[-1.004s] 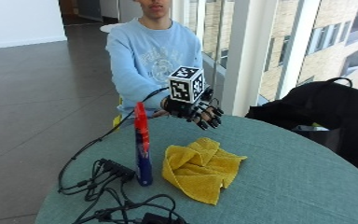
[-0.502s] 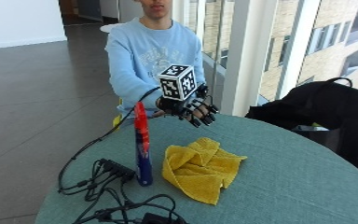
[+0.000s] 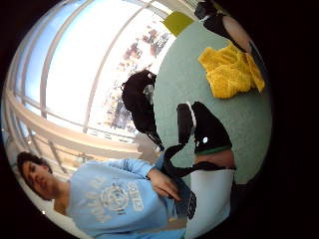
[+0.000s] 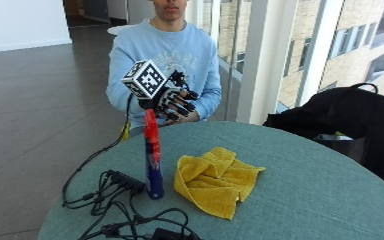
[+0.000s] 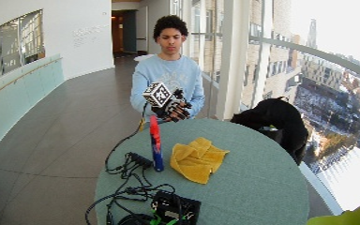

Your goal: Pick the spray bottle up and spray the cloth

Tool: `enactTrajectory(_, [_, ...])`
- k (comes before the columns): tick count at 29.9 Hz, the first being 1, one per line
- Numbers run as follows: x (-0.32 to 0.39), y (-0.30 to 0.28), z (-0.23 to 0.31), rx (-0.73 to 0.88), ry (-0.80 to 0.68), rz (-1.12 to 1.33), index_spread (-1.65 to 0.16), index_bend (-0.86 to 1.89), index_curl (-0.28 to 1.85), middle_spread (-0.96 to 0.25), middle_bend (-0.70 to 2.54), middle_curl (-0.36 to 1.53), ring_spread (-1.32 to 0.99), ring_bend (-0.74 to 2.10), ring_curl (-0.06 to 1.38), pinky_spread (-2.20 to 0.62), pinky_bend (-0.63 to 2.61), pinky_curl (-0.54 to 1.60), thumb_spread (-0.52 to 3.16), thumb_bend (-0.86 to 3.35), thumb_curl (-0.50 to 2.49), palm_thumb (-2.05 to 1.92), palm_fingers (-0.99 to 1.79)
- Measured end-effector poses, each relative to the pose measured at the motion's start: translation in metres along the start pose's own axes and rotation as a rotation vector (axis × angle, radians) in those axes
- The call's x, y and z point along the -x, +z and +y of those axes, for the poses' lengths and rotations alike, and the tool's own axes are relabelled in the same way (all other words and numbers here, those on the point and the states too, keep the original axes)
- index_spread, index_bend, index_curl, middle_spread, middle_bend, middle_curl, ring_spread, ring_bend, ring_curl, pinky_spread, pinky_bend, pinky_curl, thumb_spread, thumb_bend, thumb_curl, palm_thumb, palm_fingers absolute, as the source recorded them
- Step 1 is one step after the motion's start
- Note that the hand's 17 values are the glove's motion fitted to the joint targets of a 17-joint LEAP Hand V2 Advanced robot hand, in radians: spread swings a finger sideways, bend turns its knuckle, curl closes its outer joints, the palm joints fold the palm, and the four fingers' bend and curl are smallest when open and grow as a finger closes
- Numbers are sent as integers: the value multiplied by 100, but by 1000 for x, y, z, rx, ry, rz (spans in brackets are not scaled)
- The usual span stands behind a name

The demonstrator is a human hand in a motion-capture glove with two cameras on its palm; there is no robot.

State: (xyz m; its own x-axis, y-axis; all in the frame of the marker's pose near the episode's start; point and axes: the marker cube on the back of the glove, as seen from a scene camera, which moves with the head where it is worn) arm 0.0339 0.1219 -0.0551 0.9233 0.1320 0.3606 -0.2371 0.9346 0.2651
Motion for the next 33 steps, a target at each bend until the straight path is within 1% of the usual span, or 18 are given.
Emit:
enactTrajectory(7, [-39,-38,21,-133,127,-174,-38,13,26,-8,31,35,-2,28,28,20,27,31,118,15,35,67,62])
enactTrajectory(13, [-87,-51,21,-275,167,-344,-38,12,25,-9,31,36,-3,31,30,19,27,32,117,11,36,69,67])
enactTrajectory(16, [-101,-55,17,-331,250,-375,-37,12,25,-9,30,37,-3,31,30,18,27,32,116,9,36,69,67])
enactTrajectory(19, [-113,-61,8,-347,348,-393,-37,12,25,-9,30,38,-2,31,31,18,27,33,115,8,36,70,67])
enactTrajectory(22, [-126,-62,-4,-343,406,-388,-37,11,25,-9,30,38,-2,32,31,18,27,33,114,6,37,71,68])
enactTrajectory(28, [-150,-57,-32,-374,442,-384,-37,10,24,-8,27,38,-2,35,33,17,29,35,113,3,37,73,64])
enactTrajectory(33, [-165,-49,-49,-360,464,-416,-37,10,23,-8,27,39,-3,35,33,17,30,35,111,0,38,74,64])
